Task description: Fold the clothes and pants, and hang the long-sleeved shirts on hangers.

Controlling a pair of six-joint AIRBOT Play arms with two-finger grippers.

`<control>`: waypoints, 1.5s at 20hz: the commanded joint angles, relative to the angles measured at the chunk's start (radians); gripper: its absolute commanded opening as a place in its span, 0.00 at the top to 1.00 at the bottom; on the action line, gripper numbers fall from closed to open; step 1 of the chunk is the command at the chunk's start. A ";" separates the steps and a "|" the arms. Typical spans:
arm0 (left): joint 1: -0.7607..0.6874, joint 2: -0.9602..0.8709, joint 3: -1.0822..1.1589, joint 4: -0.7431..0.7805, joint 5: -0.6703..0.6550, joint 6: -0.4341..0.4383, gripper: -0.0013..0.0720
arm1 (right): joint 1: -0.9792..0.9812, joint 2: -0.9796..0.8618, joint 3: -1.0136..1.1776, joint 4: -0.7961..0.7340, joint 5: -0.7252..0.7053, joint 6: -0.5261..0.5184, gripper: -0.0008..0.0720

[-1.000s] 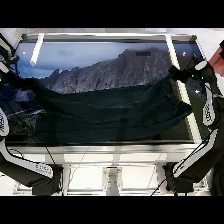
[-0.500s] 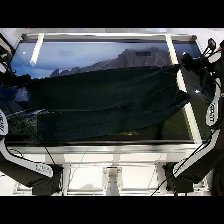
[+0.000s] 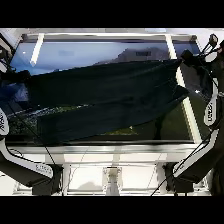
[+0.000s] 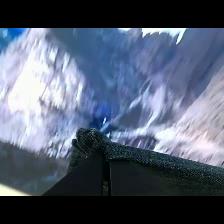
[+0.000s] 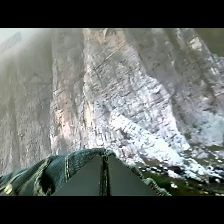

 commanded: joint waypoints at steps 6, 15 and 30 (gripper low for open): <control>-0.044 -0.039 0.001 -0.010 0.101 -0.019 0.63 | 0.029 -0.002 -0.102 0.000 0.001 0.000 0.60; 0.042 0.068 0.001 -0.007 -0.340 0.160 0.63 | -0.025 0.018 0.068 -0.014 0.443 -0.144 0.53; 0.278 0.188 -0.529 -0.381 -0.492 0.540 0.63 | 0.011 0.214 0.069 -0.082 0.978 -0.183 0.96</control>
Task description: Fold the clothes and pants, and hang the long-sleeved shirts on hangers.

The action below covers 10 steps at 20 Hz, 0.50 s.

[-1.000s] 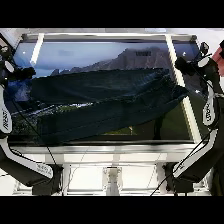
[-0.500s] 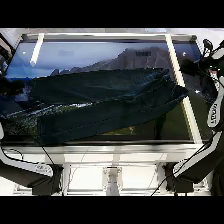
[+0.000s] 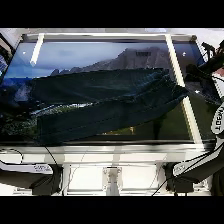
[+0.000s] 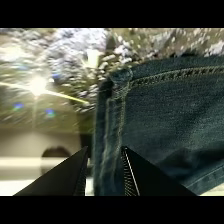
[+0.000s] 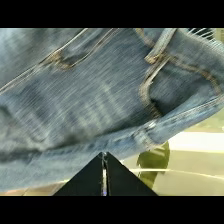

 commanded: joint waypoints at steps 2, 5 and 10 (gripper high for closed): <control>0.010 0.006 -0.100 -0.148 0.115 0.092 0.63 | 0.025 0.032 0.001 -0.004 0.062 0.032 0.96; 0.011 0.005 -0.101 -0.145 0.134 0.093 0.63 | 0.025 0.034 0.001 -0.003 0.078 0.037 0.96; 0.010 0.005 -0.101 -0.144 0.169 0.077 0.63 | 0.025 0.034 0.001 -0.002 0.077 0.046 0.96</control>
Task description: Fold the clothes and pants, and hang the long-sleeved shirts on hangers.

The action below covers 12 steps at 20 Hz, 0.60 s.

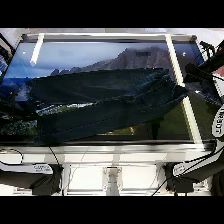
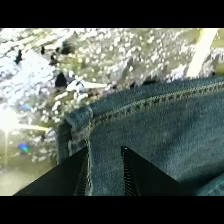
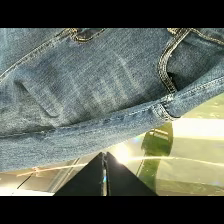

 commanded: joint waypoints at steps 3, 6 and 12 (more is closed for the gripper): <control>0.001 0.000 -0.004 0.026 0.035 -0.043 0.63 | 0.001 0.001 0.001 0.000 0.006 0.006 0.96; 0.001 0.000 -0.004 0.052 0.037 -0.058 0.63 | 0.001 0.001 0.001 0.000 0.005 0.006 0.96; -0.034 -0.026 -0.005 0.049 0.046 -0.095 0.63 | 0.001 0.001 0.001 0.000 0.003 0.006 0.96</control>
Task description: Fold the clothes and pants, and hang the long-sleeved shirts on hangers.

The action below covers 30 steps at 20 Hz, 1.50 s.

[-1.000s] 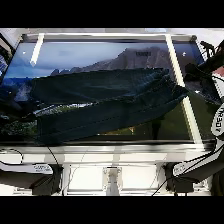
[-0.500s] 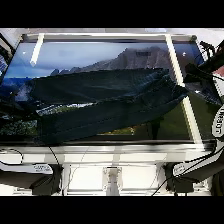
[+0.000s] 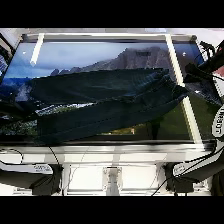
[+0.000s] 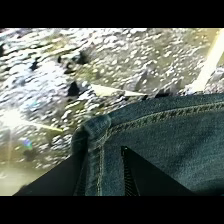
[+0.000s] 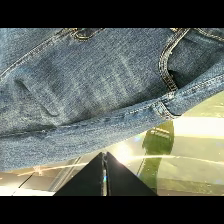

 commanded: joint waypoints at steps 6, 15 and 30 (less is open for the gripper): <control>-0.072 -0.058 0.003 0.003 -0.001 -0.028 0.95 | 0.001 0.001 0.001 0.000 -0.005 0.000 0.96; -0.001 0.201 0.238 0.102 0.194 -0.116 0.95 | 0.001 0.001 0.001 0.001 -0.050 0.000 0.96; 0.005 0.157 0.270 0.271 0.093 -0.137 0.63 | 0.001 0.000 0.001 -0.008 -0.044 -0.011 0.96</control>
